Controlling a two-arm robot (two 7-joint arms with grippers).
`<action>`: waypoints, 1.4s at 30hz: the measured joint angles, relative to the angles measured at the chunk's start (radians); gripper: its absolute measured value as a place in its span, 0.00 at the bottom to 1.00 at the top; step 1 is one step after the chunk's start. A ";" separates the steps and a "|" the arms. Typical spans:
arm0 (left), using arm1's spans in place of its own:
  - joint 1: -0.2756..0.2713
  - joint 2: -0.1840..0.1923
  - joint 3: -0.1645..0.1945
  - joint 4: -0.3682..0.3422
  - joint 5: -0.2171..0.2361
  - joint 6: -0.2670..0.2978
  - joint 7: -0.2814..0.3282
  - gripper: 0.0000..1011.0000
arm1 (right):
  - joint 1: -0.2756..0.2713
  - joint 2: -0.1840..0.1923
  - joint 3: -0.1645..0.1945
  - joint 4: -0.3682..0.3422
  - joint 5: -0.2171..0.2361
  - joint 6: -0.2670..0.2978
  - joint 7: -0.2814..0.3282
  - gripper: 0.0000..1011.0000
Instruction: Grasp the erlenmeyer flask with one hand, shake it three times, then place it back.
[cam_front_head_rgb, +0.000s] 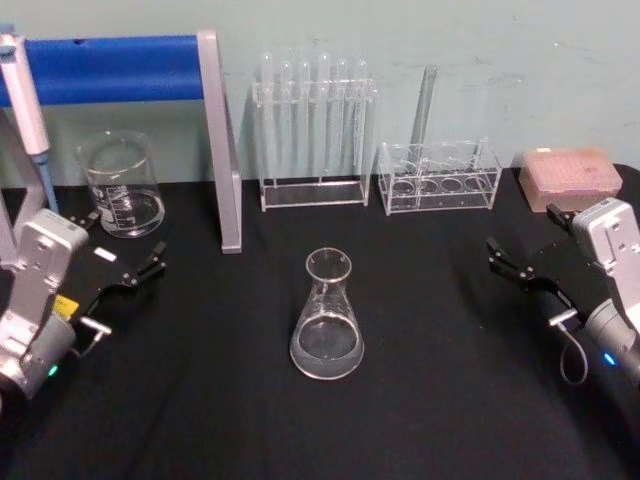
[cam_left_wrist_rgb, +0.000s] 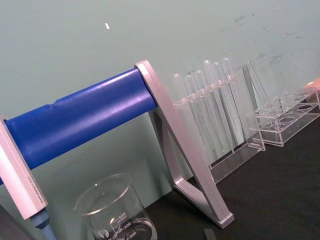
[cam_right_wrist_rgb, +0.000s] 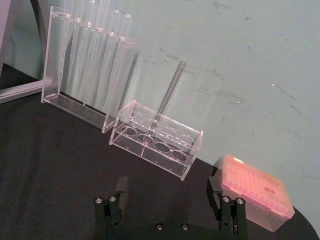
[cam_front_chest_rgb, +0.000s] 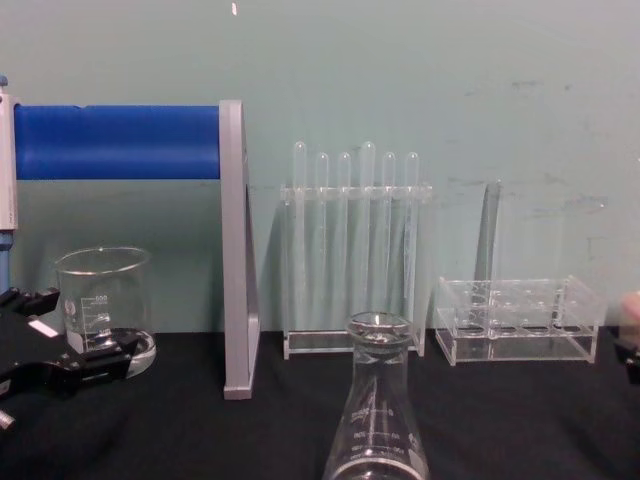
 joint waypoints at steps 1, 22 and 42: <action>0.000 0.000 0.000 0.000 0.000 0.000 0.000 0.99 | 0.000 0.000 0.000 0.000 0.000 0.000 0.000 0.99; 0.000 0.000 0.000 0.000 0.000 0.000 0.000 0.99 | -0.001 -0.002 0.006 0.000 0.001 0.000 0.003 0.99; 0.000 0.000 0.000 0.000 0.000 0.000 0.000 0.99 | -0.114 0.071 0.099 -0.169 0.189 0.010 0.282 0.99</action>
